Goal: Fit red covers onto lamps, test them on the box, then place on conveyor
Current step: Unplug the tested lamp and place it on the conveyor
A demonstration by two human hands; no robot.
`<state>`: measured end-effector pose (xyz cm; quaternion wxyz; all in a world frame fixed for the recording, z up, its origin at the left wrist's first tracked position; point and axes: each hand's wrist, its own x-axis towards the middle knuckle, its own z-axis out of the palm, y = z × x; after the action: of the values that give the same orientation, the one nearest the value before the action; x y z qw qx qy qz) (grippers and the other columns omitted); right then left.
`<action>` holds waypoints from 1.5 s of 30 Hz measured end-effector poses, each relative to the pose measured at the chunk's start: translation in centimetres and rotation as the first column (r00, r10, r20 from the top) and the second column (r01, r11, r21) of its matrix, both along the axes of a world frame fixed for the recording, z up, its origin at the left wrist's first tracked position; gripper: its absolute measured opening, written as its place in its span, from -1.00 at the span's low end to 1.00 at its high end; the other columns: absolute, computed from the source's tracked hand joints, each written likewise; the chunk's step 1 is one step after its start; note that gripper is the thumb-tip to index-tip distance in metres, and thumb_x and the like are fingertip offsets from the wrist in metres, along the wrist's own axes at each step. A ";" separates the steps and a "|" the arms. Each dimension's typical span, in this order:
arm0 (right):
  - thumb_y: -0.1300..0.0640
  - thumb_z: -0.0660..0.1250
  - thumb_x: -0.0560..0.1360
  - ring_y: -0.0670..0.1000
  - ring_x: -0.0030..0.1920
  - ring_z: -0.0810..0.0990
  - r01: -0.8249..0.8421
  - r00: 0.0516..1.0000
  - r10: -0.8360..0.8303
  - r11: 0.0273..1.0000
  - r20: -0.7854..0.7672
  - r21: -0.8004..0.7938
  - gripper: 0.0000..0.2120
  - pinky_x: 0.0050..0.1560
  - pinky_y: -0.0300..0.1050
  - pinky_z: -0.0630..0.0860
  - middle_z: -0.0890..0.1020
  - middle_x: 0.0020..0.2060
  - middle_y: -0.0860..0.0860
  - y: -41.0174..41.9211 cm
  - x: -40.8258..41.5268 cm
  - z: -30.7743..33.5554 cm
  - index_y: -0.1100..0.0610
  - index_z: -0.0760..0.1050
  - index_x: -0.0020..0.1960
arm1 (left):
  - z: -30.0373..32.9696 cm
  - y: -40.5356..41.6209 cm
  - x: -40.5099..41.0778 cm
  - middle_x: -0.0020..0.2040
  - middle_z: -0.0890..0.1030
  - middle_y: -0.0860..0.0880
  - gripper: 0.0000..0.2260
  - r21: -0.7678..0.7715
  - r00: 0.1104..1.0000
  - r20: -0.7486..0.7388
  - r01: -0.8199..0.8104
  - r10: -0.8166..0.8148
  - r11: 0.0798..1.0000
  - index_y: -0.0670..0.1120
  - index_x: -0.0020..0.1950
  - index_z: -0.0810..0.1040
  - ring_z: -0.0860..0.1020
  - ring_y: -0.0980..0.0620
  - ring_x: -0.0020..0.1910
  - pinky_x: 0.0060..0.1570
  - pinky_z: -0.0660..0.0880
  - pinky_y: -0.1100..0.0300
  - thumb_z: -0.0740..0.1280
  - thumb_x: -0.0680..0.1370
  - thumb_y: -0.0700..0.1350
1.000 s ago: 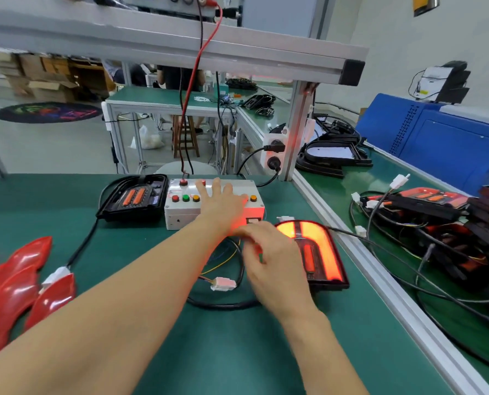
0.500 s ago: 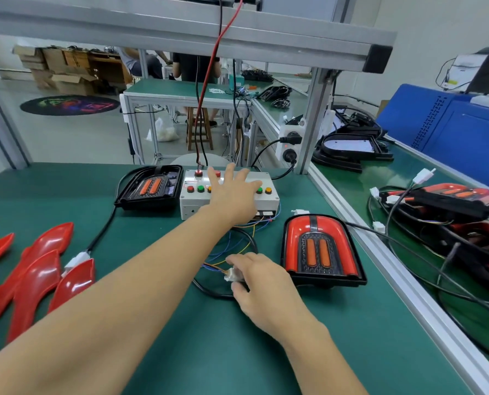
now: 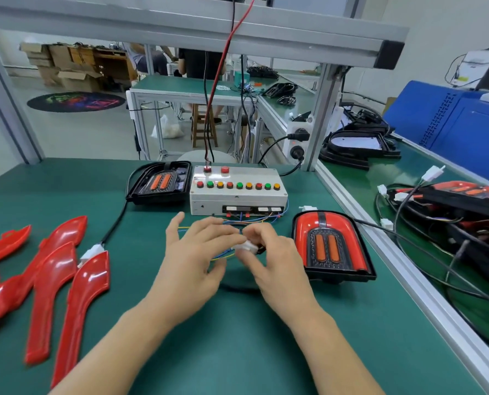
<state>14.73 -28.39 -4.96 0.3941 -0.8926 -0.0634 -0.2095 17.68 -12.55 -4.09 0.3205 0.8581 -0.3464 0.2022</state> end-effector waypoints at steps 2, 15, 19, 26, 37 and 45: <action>0.01 0.36 0.53 -0.19 0.09 0.42 -0.011 1.000 0.012 1.000 -0.019 0.022 -0.81 0.17 -0.18 0.34 0.54 -0.05 -0.33 -0.2 0.0 -0.1 -0.13 0.42 0.10 | -0.3 -0.2 0.3 0.10 0.61 0.16 -0.64 0.006 0.999 0.029 0.012 -0.012 1.000 0.03 0.12 0.64 0.42 0.17 0.20 0.39 0.02 -0.18 0.41 0.38 -0.26; -0.04 0.23 0.58 -0.30 -0.01 0.48 -0.107 0.993 0.111 0.990 0.042 -0.096 -0.79 0.27 -0.35 0.06 0.61 -0.14 -0.29 -0.3 0.4 -0.9 -0.05 0.57 0.13 | -0.8 -0.3 0.6 -0.17 0.65 0.12 -0.77 0.010 0.978 0.185 -0.100 0.097 0.995 -0.03 -0.06 0.68 0.60 0.02 -0.08 0.33 0.14 -0.04 0.38 0.34 -0.23; -0.08 0.17 0.59 -0.22 -0.04 0.50 -0.098 0.993 0.104 0.990 0.053 -0.103 -0.75 0.30 -0.31 0.04 0.66 -0.13 -0.16 -0.1 0.5 -1.0 -0.10 0.57 0.15 | -0.8 -0.5 0.5 -0.22 0.65 0.13 -0.78 0.008 0.973 0.177 -0.152 0.148 0.988 0.00 -0.11 0.68 0.60 -0.02 -0.13 0.25 0.19 -0.04 0.37 0.30 -0.21; 0.04 0.24 0.61 -0.17 -0.01 0.49 -0.071 0.996 0.079 0.985 0.046 -0.155 -0.78 0.34 -0.23 0.03 0.66 -0.07 -0.14 -0.3 0.5 -0.7 -0.03 0.57 0.21 | -0.7 -0.5 0.5 -0.21 0.59 0.08 -0.74 0.031 0.959 0.167 -0.240 0.231 0.970 0.05 -0.12 0.69 0.53 -0.09 -0.14 0.02 0.18 0.04 0.33 0.32 -0.24; 0.05 0.33 0.43 -0.23 -0.01 0.50 -0.091 0.995 0.095 0.968 0.004 -0.235 -0.83 0.46 -0.03 -0.01 0.63 -0.14 -0.22 -0.9 -0.4 -0.4 0.01 0.63 -0.02 | -2.3 1.0 2.2 -0.14 0.63 -0.09 -0.76 0.215 0.897 0.052 -0.440 0.439 0.872 -0.13 -0.21 0.71 0.55 -0.21 0.04 0.20 0.16 -0.24 0.46 0.26 -0.43; 0.00 0.36 0.43 -0.20 0.09 0.52 0.058 0.987 -0.021 0.973 0.162 -0.224 -0.82 0.42 -0.05 0.06 0.65 -0.01 -0.19 -1.7 -0.4 0.4 -0.01 0.64 0.00 | -2.5 0.4 1.9 -0.12 0.68 -0.02 -0.73 0.229 0.904 0.042 -0.424 0.426 0.876 -0.13 -0.10 0.69 0.60 -0.09 -0.01 0.24 0.08 -0.04 0.22 0.36 -0.17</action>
<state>14.33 -30.07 -4.59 0.2786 -0.9135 -0.1002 -0.2790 19.61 -12.20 -6.59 0.1673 0.9457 -0.1693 0.2215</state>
